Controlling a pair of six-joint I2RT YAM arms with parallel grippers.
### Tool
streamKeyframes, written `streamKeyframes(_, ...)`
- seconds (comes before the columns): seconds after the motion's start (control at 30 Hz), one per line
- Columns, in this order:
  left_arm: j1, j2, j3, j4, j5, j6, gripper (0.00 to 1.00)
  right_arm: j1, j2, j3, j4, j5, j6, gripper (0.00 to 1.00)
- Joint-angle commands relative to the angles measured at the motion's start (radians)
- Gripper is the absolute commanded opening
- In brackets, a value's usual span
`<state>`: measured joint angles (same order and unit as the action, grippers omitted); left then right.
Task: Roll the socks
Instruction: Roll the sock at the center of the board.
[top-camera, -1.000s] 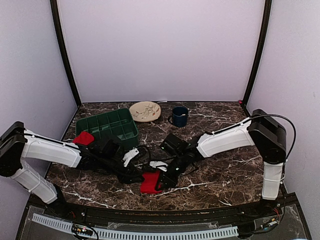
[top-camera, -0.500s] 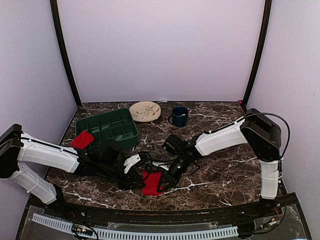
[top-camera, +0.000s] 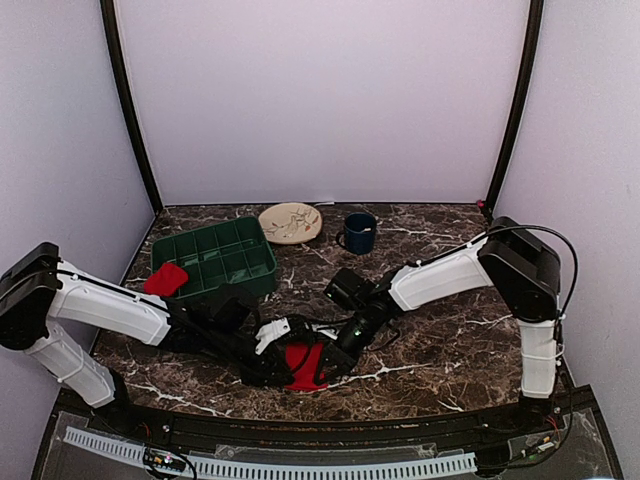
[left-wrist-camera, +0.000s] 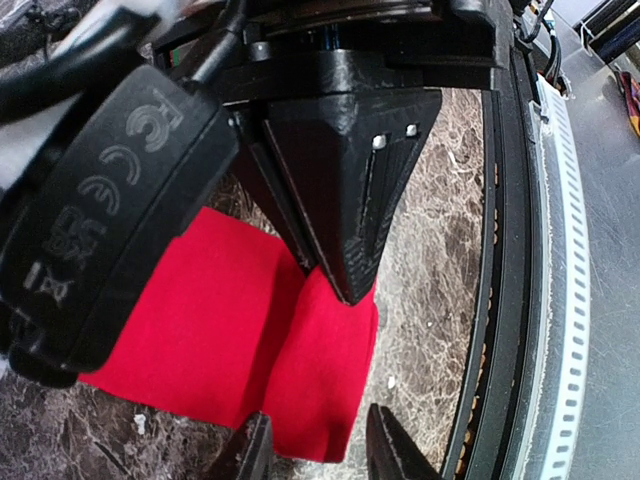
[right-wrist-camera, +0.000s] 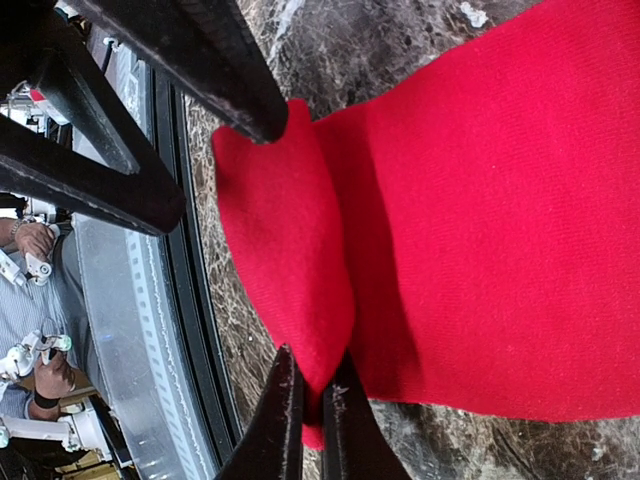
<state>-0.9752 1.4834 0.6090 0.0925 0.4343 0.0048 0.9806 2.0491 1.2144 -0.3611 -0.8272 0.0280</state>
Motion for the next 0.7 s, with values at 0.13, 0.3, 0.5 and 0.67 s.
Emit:
streamKeyframes(0.13,-0.023,0.024,0.036,-0.049,-0.004,0.047,0.34,-0.008,0.017,0.022,-0.006,-0.03,0.003,0.03)
streamKeyframes(0.3,-0.042,0.042,0.043,-0.047,-0.057,0.063,0.35,-0.008,0.019,0.023,-0.014,-0.04,-0.002,0.03)
streamKeyframes(0.5,-0.056,0.049,0.05,-0.037,-0.127,0.083,0.35,-0.008,0.023,0.027,-0.021,-0.048,-0.01,0.03)
streamKeyframes(0.67,-0.057,0.055,0.053,-0.037,-0.13,0.1,0.35,-0.008,0.028,0.028,-0.023,-0.053,-0.014,0.03)
